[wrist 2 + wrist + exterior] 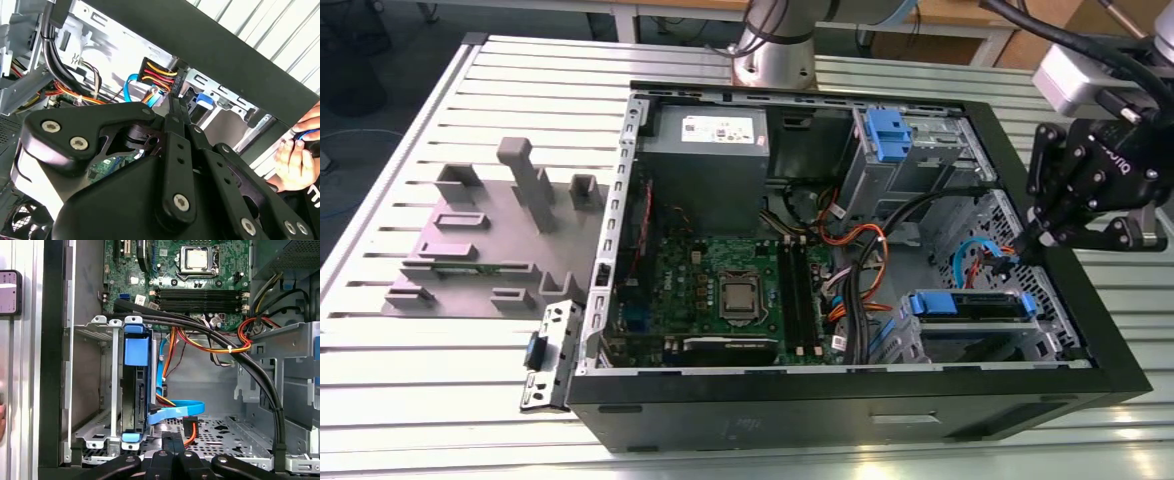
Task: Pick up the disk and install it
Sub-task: 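Insert the first disk wire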
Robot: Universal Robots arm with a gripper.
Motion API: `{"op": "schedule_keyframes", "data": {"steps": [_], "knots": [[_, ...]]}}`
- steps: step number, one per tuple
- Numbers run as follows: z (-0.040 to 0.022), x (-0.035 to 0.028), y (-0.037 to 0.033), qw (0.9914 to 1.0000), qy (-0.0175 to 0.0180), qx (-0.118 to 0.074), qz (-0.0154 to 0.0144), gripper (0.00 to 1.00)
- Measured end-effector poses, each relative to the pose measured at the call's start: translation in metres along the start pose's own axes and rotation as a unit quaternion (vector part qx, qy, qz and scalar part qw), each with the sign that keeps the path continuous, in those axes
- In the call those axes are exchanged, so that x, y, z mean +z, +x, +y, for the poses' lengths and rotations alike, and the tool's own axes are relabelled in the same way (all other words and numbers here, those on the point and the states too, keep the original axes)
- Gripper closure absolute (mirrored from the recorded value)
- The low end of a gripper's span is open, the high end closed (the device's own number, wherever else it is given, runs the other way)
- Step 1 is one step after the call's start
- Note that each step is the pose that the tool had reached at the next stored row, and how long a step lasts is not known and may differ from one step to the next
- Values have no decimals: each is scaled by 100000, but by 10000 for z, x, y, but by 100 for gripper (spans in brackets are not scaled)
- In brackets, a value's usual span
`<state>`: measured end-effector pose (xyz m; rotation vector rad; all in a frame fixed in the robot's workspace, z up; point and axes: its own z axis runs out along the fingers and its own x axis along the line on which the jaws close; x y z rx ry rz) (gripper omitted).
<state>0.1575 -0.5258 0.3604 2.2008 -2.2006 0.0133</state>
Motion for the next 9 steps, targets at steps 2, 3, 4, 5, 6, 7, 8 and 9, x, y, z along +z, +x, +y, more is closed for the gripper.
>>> {"op": "schedule_keyframes", "data": {"steps": [2, 3, 4, 5, 6, 7, 8, 9], "knots": [[-2, 0, -3, 100000, -21, 3, 0, 89], [-2, 0, -3, 100000, -21, 2, 0, 89], [-3, 0, -4, 100000, -22, -4, -1, 89], [-3, 0, -4, 100000, -23, -3, -2, 89], [-3, 0, -4, 100000, -21, -3, 0, 89], [-6, 0, -5, 100000, -44, -5, 5, 89], [-13, -1, -5, 100000, -135, -17, 9, 83], [-25, 0, -5, 99999, -395, -17, 1, 83]]}}
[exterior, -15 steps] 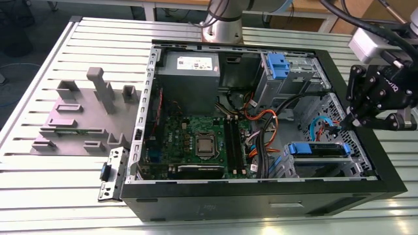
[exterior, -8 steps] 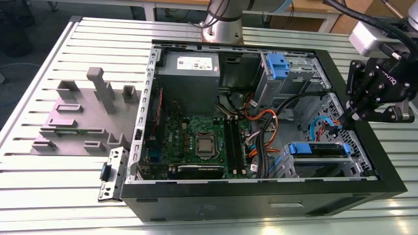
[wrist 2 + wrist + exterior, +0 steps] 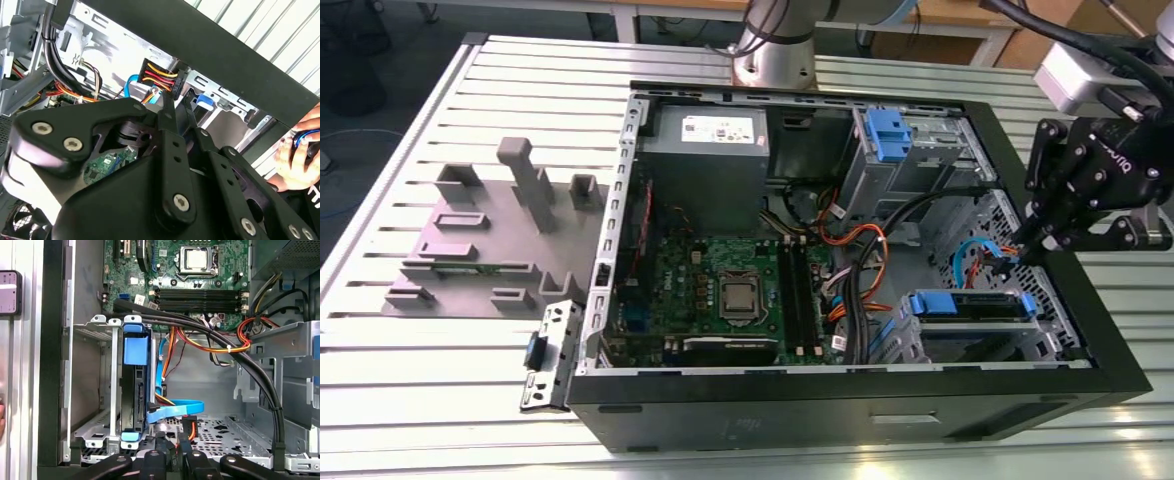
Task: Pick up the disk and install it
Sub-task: 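Insert the first disk wire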
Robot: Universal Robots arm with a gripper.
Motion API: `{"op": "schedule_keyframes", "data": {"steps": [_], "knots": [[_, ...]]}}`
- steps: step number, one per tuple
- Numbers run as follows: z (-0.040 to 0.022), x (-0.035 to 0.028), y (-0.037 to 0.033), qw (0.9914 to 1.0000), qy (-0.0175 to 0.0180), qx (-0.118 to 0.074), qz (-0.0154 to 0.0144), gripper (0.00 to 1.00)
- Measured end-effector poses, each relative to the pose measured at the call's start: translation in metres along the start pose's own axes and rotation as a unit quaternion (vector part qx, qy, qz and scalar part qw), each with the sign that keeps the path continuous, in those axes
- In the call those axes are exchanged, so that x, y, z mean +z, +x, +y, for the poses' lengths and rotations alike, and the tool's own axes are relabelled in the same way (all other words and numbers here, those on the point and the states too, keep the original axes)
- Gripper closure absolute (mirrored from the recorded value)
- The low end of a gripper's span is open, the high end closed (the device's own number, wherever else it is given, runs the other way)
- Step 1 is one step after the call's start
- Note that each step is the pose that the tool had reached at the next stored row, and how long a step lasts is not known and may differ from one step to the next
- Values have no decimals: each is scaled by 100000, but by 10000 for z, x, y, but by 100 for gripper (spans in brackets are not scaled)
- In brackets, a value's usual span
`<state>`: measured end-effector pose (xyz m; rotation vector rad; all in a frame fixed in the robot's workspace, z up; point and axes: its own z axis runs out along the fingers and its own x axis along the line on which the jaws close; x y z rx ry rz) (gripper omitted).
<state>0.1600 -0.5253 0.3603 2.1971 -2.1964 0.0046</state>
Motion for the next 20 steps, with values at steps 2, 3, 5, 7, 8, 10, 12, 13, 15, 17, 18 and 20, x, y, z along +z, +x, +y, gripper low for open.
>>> {"op": "schedule_keyframes", "data": {"steps": [2, 3, 5, 7, 8, 10, 12, 13, 15, 17, 18, 20], "knots": [[-27, 1, -5, 99998, -681, -13, 5, 76], [-42, 3, -9, 99995, -1026, -24, -3, 76], [-75, 5, -18, 99986, -1687, -42, 4, 76], [-96, 7, -19, 99980, -1978, -50, 6, 76], [-106, 8, -19, 99978, -2084, -53, 11, 76], [-125, 14, -21, 99972, -2349, -57, 5, 75], [-137, 25, -22, 99968, -2527, -73, 14, 69], [-141, 33, -22, 99967, -2575, -92, 19, 69], [-146, 46, -23, 99965, -2630, -134, 24, 69], [-148, 59, -24, 99965, -2649, -199, 29, 69], [-149, 67, -24, 99965, -2649, -233, 71, 69], [-150, 79, -25, 99964, -2647, -284, 240, 69]]}}
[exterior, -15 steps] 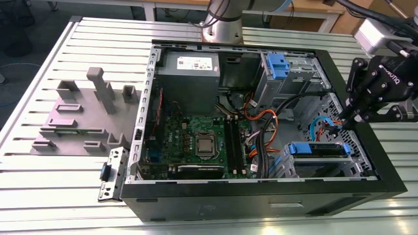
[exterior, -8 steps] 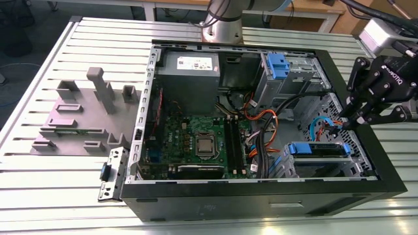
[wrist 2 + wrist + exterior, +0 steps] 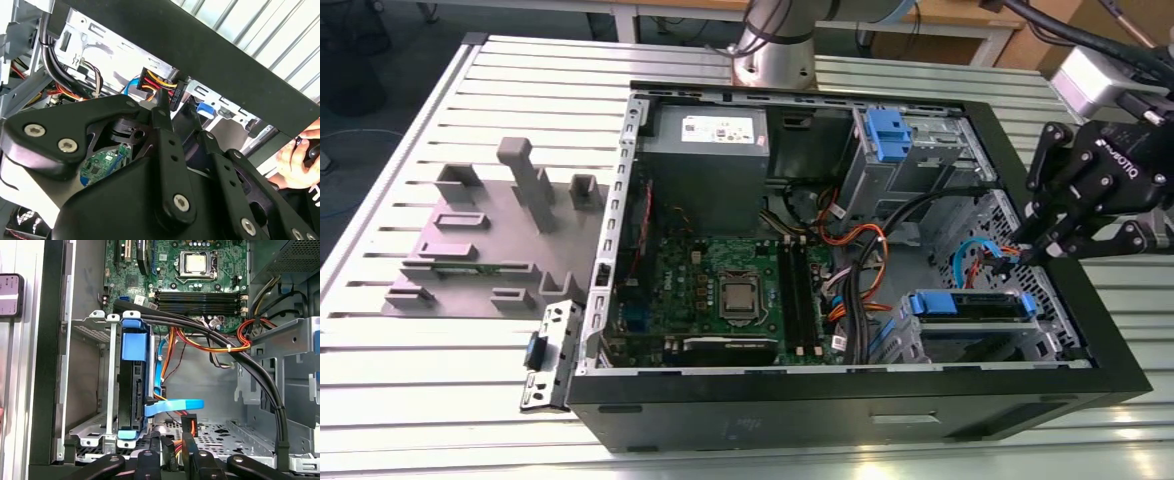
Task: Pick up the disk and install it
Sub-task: 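Insert the first disk wire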
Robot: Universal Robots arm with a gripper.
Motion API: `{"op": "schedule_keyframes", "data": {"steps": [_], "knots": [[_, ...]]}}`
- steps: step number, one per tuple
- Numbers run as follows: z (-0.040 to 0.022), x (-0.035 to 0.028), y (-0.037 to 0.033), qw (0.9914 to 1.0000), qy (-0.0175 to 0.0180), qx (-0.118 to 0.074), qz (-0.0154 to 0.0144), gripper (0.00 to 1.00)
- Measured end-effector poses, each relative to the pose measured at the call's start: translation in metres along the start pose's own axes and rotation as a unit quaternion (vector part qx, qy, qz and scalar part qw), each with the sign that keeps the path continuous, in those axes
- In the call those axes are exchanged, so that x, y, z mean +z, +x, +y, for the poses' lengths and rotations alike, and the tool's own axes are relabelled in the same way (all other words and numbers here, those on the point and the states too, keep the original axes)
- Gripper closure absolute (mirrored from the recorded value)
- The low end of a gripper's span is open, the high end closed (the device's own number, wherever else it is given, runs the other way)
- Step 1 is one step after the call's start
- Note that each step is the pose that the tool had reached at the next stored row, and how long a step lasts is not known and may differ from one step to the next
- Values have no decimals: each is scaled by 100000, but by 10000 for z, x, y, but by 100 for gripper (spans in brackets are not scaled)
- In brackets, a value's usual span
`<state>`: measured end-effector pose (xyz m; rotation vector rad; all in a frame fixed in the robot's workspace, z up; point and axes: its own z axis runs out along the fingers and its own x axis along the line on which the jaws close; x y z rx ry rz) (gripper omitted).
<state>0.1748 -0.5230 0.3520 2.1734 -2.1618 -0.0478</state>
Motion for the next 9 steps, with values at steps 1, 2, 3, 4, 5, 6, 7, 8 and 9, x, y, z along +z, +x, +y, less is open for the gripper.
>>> {"op": "schedule_keyframes", "data": {"steps": [1, 2, 3, 4, 5, 6, 7, 8, 9], "knots": [[0, 5, 0, 100000, 1, -28, 91, 69], [-1, 8, 0, 100000, 1, -64, 148, 69], [-1, 10, 0, 100000, 2, -88, 189, 69], [-1, 11, 0, 100000, 2, -97, 227, 70], [-1, 11, 0, 100000, 3, -98, 261, 76], [-1, 12, 0, 100000, 2, -100, 295, 76], [-1, 13, 0, 99999, 3, -99, 381, 83], [-1, 12, 0, 99999, 3, -101, 528, 83], [0, 11, 0, 99997, 7, -102, 707, 84]]}}
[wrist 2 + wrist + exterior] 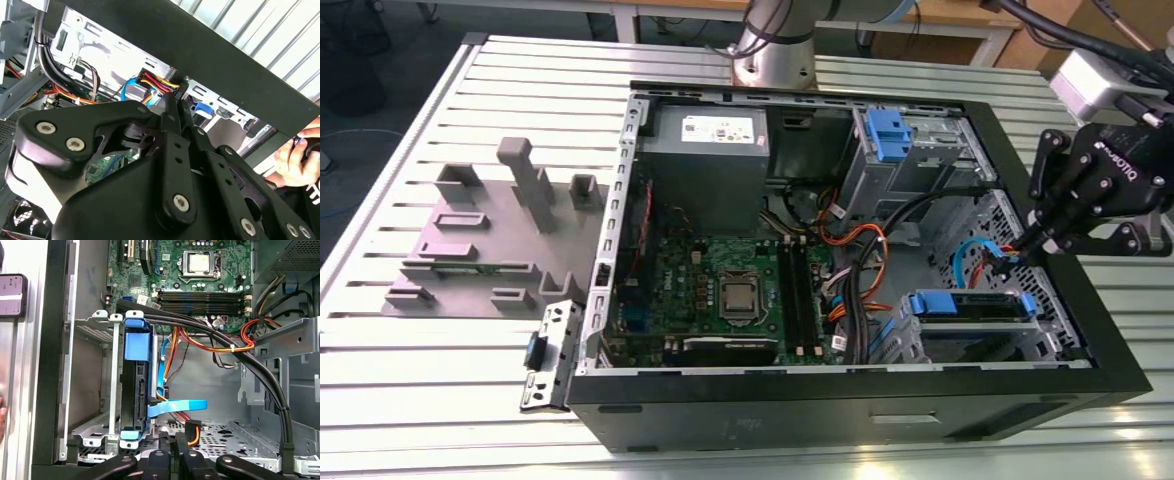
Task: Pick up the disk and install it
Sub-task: 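Insert the first disk wire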
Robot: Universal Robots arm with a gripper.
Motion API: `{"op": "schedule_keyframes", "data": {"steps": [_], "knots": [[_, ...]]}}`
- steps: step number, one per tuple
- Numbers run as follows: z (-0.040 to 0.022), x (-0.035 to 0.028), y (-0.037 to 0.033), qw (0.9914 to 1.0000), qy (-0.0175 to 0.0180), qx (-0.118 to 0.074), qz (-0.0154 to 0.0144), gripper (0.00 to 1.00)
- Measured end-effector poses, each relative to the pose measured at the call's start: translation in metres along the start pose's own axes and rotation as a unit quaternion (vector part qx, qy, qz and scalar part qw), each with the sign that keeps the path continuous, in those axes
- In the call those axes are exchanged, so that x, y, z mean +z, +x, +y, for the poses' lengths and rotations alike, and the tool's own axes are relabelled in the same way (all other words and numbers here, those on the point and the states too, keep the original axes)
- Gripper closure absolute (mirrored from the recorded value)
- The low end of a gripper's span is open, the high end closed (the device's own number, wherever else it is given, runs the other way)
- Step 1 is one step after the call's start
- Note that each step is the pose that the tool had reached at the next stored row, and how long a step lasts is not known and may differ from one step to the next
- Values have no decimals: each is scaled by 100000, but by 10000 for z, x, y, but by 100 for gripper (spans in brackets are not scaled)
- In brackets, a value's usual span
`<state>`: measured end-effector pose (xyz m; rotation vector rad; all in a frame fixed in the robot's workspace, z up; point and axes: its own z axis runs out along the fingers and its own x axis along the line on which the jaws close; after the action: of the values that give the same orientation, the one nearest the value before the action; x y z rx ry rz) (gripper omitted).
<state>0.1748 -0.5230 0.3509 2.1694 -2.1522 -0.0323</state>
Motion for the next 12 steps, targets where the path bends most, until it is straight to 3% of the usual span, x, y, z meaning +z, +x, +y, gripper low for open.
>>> {"op": "schedule_keyframes", "data": {"steps": [5, 12], "knots": [[19, -4, 0, 99996, 30, 12, 838, 84], [-2, 1, -3, 99996, 36, 13, 889, 82]]}}
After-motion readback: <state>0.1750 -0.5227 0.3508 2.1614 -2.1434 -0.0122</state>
